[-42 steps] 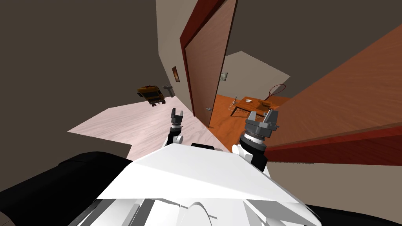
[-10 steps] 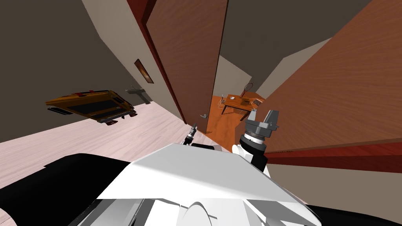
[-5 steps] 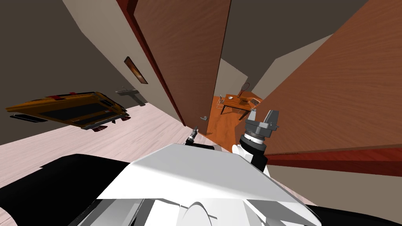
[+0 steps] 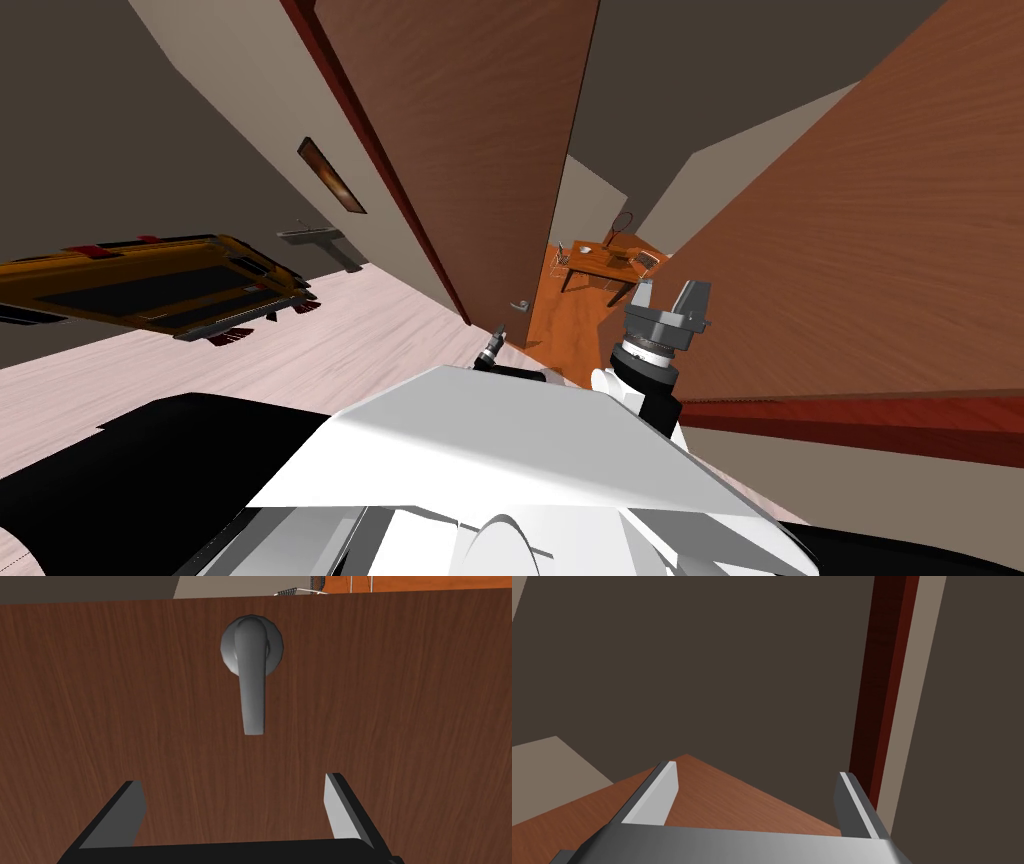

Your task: Push the door open

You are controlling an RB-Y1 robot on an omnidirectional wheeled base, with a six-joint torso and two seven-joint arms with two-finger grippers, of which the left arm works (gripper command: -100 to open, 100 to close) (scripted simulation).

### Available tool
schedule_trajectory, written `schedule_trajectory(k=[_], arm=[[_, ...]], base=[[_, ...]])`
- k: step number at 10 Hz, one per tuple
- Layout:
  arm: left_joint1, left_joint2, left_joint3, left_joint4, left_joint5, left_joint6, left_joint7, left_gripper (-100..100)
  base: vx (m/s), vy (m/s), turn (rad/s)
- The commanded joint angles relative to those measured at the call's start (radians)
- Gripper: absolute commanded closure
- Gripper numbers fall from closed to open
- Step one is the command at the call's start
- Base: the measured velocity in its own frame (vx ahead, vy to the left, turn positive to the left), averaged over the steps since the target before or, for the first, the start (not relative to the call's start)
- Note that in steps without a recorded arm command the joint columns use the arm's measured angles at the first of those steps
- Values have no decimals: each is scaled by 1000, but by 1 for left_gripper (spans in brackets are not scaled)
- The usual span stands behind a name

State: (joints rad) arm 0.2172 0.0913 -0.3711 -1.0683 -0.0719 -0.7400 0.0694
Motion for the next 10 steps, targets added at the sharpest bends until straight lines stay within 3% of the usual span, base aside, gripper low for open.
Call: schedule_trajectory(k=[1, 10], arm=[[-5, -1, 3, 6, 1, -1, -1, -100], [-47, -26, 31, 68, 9, -14, -10, -100]], base=[[154, -58, -19], [184, -67, -27]])
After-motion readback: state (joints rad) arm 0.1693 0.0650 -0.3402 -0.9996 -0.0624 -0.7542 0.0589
